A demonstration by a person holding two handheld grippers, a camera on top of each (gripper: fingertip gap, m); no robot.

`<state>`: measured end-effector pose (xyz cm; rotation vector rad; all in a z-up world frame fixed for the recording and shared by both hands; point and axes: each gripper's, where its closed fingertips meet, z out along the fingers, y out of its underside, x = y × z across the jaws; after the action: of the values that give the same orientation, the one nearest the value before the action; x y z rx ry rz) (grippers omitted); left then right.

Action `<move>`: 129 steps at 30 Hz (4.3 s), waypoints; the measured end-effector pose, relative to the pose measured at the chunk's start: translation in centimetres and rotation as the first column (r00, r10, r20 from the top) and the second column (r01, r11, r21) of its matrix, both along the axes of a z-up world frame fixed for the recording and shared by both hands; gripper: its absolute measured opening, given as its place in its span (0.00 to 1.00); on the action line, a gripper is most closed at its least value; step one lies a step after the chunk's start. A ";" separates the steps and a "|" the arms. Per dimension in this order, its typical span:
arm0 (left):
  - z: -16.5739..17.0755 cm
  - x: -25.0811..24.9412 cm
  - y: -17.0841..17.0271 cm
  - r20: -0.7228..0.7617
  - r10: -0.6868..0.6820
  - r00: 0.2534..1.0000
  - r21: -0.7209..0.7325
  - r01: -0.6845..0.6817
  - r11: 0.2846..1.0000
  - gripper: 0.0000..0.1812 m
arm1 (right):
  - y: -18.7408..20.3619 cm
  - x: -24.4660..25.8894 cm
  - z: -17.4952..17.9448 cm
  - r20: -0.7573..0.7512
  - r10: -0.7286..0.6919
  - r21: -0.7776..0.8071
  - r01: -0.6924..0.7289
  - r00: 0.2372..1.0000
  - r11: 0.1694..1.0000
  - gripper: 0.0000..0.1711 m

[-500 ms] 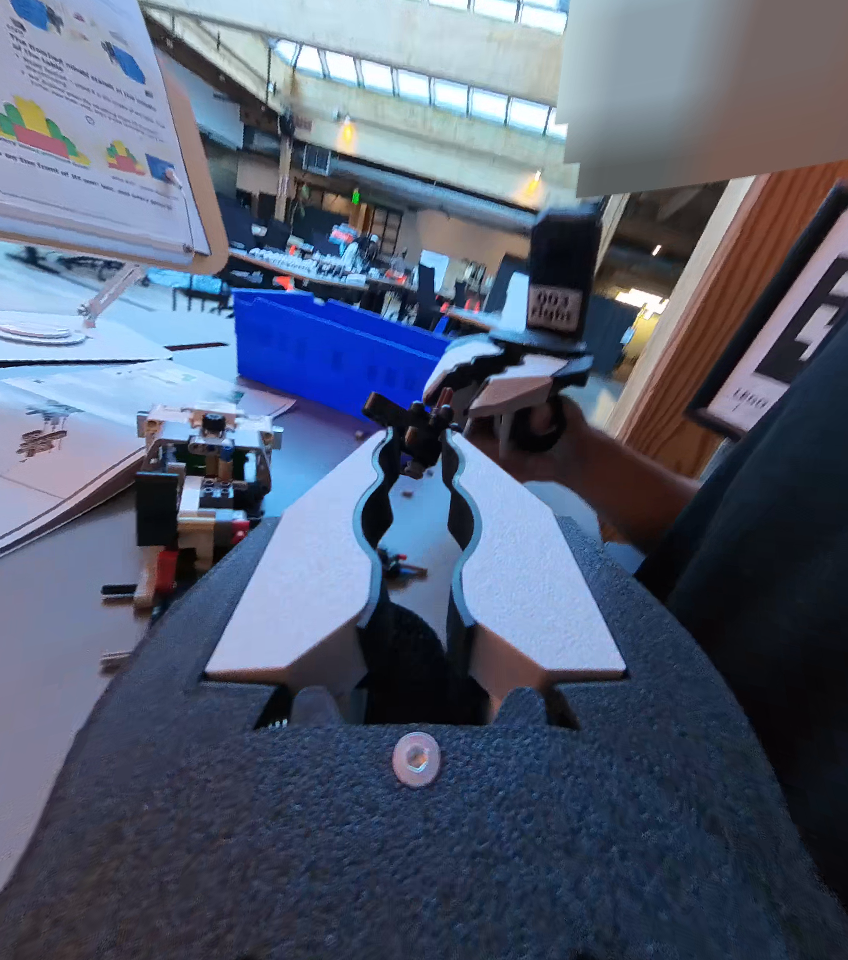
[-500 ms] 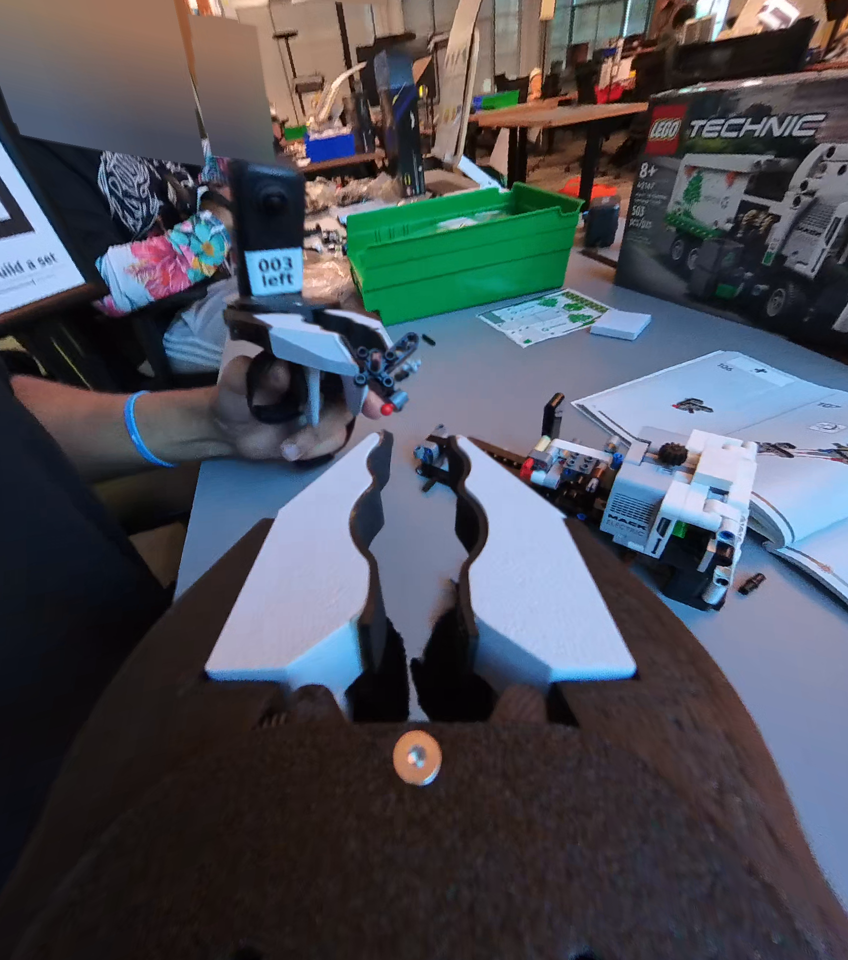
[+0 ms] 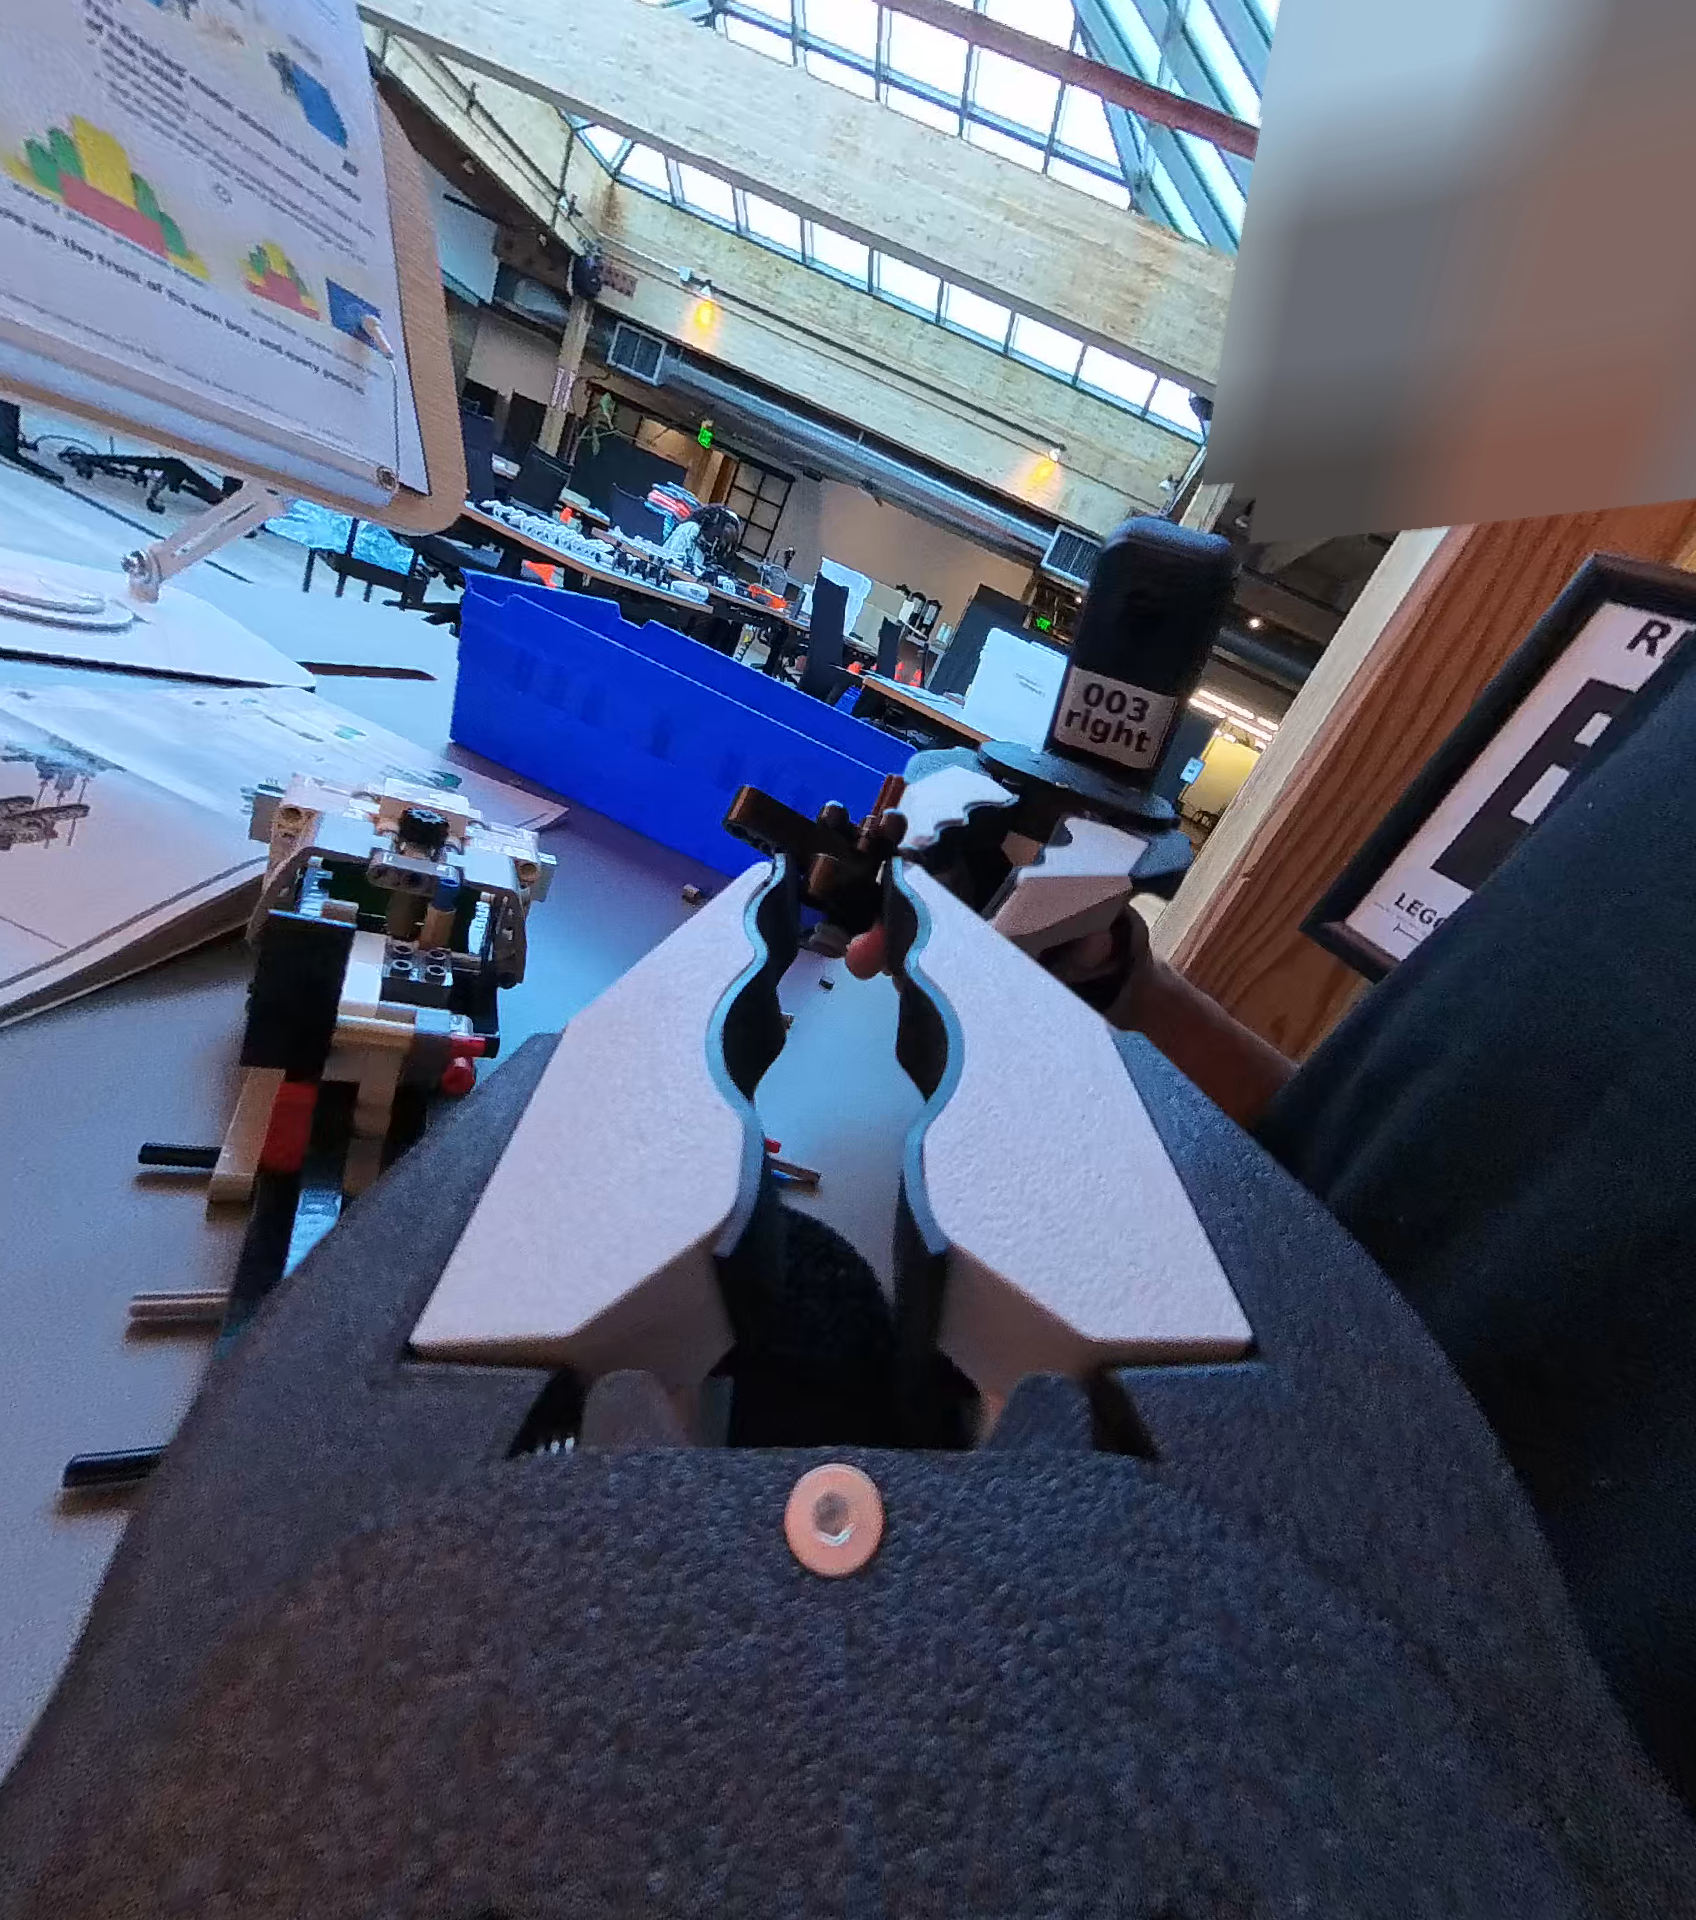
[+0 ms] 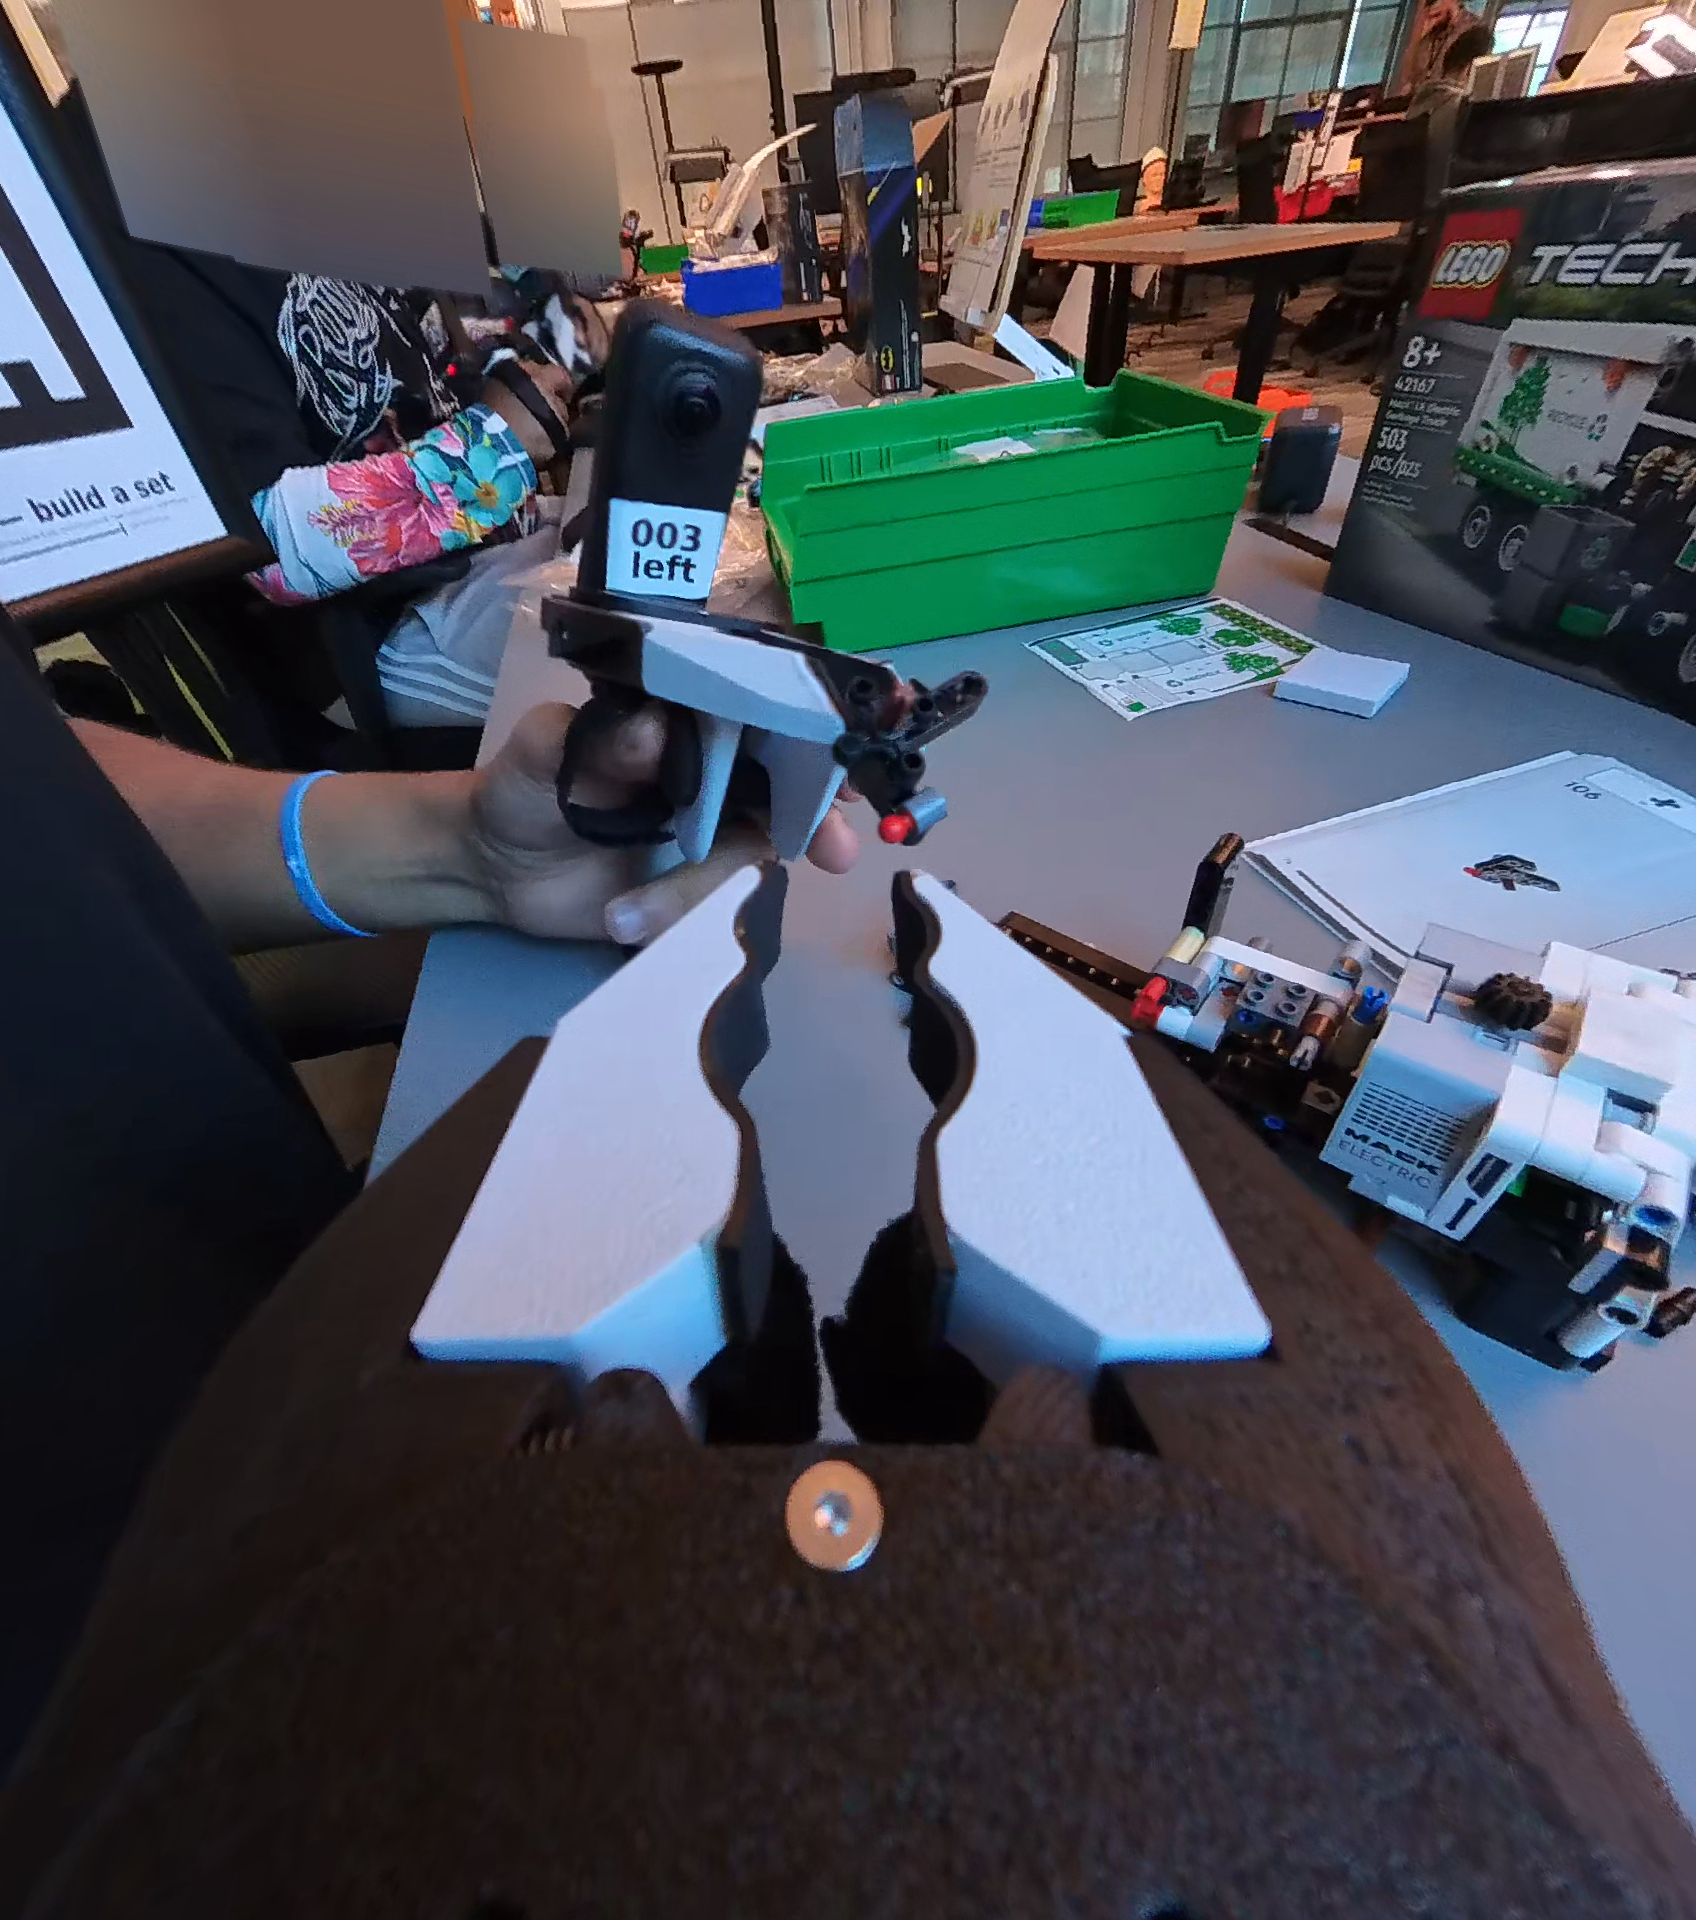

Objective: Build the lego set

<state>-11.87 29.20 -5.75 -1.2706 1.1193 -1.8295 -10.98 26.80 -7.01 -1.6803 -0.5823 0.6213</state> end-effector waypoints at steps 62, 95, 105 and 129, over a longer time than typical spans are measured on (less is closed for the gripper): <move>0.8 0.4 -2.5 -0.058 -0.449 0.891 -0.236 0.425 0.874 0.04 | -0.1 -0.1 2.9 -0.036 -0.018 0.083 0.021 0.999 0.996 0.02; -0.1 1.1 -1.7 -0.111 -0.370 0.922 -0.189 0.346 0.919 0.06 | -0.1 0.4 1.9 0.007 -0.034 0.023 0.034 0.999 0.999 0.12; -0.8 1.8 -0.5 -0.141 -0.128 0.982 0.105 0.143 0.984 0.06 | 1.7 1.2 0.3 -0.284 -0.159 -0.259 0.085 0.946 0.962 0.17; 0.3 0.5 0.2 -0.160 -0.218 0.963 0.031 0.226 0.974 0.05 | 0.1 7.0 0.3 -0.055 -0.276 -0.100 0.270 0.960 0.958 0.12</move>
<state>-11.34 29.35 -5.46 -1.3218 1.4338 -1.8745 -3.97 26.94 -6.70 -1.7789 -0.2685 0.5081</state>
